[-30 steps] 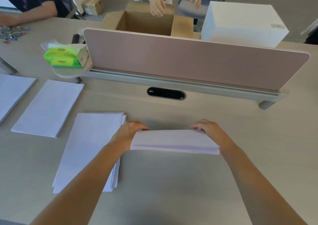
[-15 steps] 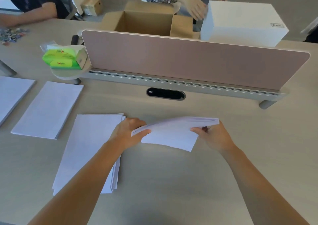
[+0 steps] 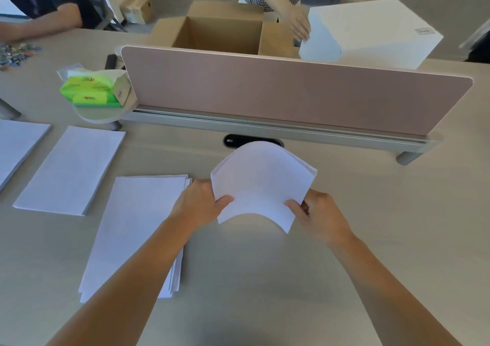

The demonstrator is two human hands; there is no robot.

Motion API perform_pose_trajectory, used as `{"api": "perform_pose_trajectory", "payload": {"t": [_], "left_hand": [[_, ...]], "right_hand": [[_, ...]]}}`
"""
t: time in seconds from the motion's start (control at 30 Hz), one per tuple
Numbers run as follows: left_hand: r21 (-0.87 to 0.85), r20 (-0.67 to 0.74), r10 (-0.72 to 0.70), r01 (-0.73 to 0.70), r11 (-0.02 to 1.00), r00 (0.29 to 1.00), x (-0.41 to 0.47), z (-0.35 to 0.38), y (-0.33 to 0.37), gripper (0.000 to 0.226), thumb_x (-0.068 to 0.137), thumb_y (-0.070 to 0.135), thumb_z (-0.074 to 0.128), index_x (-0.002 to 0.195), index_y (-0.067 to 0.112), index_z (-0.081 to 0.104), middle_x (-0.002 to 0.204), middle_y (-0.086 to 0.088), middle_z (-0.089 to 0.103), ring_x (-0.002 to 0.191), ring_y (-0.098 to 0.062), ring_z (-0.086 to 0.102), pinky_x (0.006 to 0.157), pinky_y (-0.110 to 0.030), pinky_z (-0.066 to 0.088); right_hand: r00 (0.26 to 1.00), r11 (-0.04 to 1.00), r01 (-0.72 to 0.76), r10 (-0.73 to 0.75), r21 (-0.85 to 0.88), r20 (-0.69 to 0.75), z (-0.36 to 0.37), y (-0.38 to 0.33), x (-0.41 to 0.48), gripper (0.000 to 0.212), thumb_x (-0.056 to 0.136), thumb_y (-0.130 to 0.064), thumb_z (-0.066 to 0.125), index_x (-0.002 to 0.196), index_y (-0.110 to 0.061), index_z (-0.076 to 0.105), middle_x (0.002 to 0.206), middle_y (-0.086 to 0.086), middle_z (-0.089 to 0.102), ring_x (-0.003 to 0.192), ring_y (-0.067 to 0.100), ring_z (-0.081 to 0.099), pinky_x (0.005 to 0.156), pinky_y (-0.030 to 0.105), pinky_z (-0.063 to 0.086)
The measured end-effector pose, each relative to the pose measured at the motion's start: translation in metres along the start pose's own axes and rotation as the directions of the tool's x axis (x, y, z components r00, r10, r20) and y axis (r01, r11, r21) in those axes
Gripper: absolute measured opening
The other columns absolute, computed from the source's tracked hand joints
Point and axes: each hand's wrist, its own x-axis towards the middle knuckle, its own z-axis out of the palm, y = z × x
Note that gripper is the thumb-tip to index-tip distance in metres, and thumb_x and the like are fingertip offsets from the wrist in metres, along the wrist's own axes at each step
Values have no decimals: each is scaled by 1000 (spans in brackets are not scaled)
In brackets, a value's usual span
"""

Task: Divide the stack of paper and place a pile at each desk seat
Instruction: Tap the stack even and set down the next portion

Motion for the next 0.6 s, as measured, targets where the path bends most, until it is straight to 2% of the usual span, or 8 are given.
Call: {"api": "perform_pose_trajectory", "payload": {"t": [0.1, 0.2, 0.3, 0.4, 0.5, 0.6], "left_hand": [[-30, 39, -69, 71, 997, 997, -2, 4, -4, 58, 85, 46, 66, 130, 12, 53, 116, -11, 64, 106, -32, 61, 86, -40, 52], [-32, 28, -73, 74, 997, 997, -2, 6, -2, 53, 87, 43, 65, 127, 9, 55, 112, -12, 65, 103, -32, 62, 84, -41, 53], [14, 30, -33, 33, 999, 999, 1, 4, 1, 51, 89, 40, 63, 126, 6, 56, 112, -15, 64, 103, -33, 62, 84, -42, 53], [28, 46, -9, 8, 1000, 999, 5, 4, 0, 52, 90, 40, 62, 129, 7, 54, 115, -15, 62, 104, -33, 61, 85, -43, 53], [35, 45, -27, 25, 999, 999, 7, 3, -2, 57, 88, 41, 65, 132, 7, 51, 120, -15, 59, 108, -33, 59, 86, -41, 52], [-1, 37, -65, 65, 998, 997, 7, 2, -6, 61, 84, 41, 69, 134, 11, 48, 120, -13, 60, 109, -32, 59, 87, -41, 52]], "right_hand": [[996, 997, -71, 72, -20, 49, -2, -3, -3, 48, 93, -28, 61, 58, -27, 29, 45, -9, 31, 40, 6, 32, 44, 21, 22], [994, 995, -94, 96, -37, 59, -8, -5, -5, 48, 95, -26, 59, 60, -30, 25, 48, -10, 32, 42, 6, 34, 45, 20, 20], [985, 983, -80, 104, -163, 139, -11, -3, -3, 30, 98, -31, 48, 73, -17, 44, 60, -6, 40, 54, 19, 45, 51, 29, 30], [966, 942, -68, 145, -329, 213, -15, -5, 4, 34, 101, -37, 39, 96, -7, 54, 76, 2, 48, 69, 28, 48, 59, 31, 34], [965, 938, -84, 160, -337, 206, -22, -4, 6, 31, 100, -39, 41, 87, -13, 50, 71, 0, 47, 69, 28, 49, 59, 31, 36], [971, 965, -93, 142, -247, 190, -27, 2, 5, 34, 97, -40, 47, 71, -19, 40, 61, -5, 46, 64, 26, 52, 55, 32, 38]]}}
